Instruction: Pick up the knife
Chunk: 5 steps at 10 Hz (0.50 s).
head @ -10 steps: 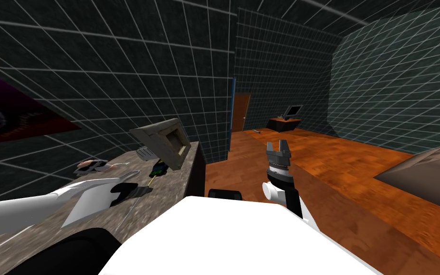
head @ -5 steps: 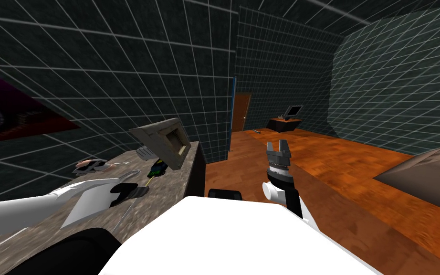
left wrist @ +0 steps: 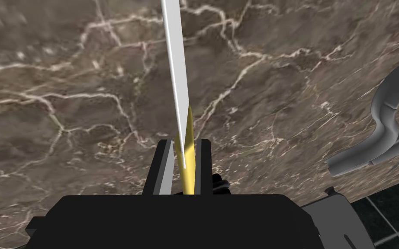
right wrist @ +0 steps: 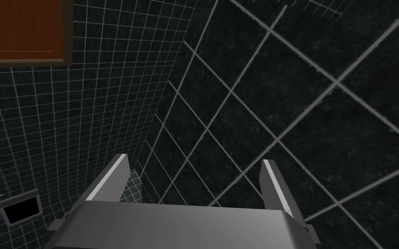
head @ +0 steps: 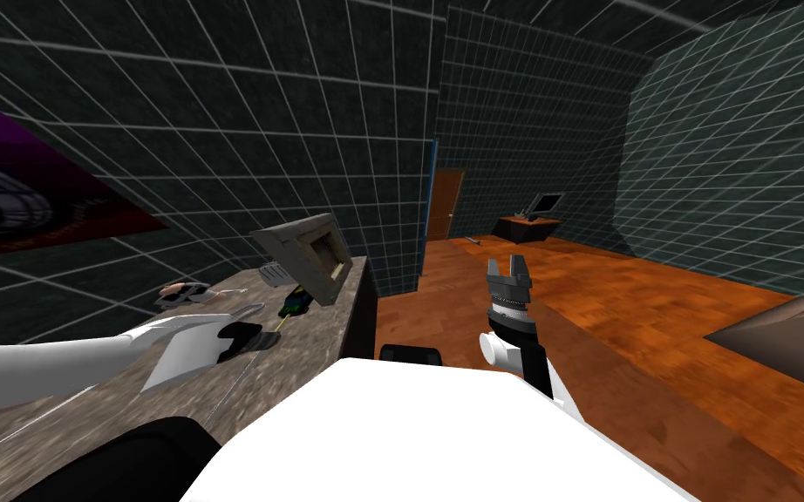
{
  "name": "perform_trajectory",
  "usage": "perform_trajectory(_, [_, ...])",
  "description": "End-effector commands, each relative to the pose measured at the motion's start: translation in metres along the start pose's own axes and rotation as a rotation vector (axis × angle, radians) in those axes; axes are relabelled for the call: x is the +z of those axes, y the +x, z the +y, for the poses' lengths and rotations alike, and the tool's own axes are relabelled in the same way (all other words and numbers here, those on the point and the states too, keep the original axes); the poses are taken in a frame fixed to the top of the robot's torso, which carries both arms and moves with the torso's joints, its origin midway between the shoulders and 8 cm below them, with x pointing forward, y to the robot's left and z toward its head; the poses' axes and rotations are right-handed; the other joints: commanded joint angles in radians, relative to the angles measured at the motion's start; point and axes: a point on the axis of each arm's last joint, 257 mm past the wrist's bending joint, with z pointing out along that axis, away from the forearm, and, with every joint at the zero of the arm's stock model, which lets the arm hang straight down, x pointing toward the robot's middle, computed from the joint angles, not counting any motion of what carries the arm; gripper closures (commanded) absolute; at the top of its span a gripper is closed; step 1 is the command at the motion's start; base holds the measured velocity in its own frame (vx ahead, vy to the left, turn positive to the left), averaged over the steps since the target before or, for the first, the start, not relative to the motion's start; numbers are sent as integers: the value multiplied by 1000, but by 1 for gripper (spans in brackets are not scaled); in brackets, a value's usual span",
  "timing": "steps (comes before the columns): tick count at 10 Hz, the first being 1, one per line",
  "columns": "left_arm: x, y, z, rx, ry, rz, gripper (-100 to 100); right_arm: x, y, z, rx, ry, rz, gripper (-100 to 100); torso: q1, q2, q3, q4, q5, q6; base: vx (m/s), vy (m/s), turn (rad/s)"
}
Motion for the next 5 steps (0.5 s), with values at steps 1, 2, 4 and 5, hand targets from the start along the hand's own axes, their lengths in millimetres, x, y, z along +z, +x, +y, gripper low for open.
perform_trajectory(1, [-3, -6, -1, 16, -2, -2, 100, 0, 0, 0, 0, 0, 0, 0, 0, 0, 0, 0, 0, 0, -15, -4, 35])
perform_trajectory(2, [-6, -15, -6, 27, 1, -3, 100, 0, 0, 0, 0, 0, 0, 0, -1, 0, 0, 0, -2, 0, -15, 2, 63])
perform_trajectory(4, [-6, -13, -6, 19, 0, -3, 100, 0, 0, 0, 0, 0, 0, 0, -2, 0, 0, 0, -1, 0, -5, 2, 20])
perform_trajectory(5, [-6, -14, -5, 23, -1, -4, 0, 0, 0, 0, 0, 0, 0, 0, -2, 0, 0, 0, -1, 0, 0, 0, 0])
